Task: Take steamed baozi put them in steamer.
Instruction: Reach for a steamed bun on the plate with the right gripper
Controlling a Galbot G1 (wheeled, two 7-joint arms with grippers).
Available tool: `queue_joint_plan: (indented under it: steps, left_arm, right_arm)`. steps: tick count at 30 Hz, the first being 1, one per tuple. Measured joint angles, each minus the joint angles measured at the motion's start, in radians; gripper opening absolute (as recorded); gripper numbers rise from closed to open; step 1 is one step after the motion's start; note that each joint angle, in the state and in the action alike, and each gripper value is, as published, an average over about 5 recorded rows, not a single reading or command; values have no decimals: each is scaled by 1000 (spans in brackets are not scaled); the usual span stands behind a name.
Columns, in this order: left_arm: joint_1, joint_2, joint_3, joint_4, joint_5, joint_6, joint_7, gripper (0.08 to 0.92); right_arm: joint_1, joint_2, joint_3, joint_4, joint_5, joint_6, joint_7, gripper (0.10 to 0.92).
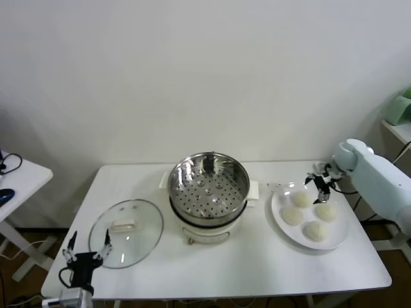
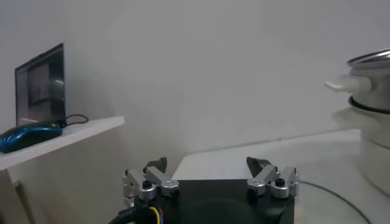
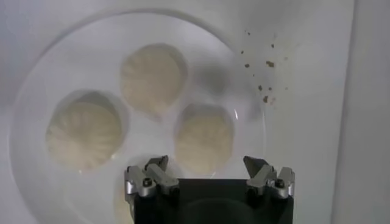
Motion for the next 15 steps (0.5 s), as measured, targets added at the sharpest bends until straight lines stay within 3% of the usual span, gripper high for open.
queue_joint_plan:
  steps: [15]
  left_arm:
    - [1,6,-6,7,-2,-1,-5,823]
  right_arm:
    - [-38,84,93,-104,-100,17,5,823]
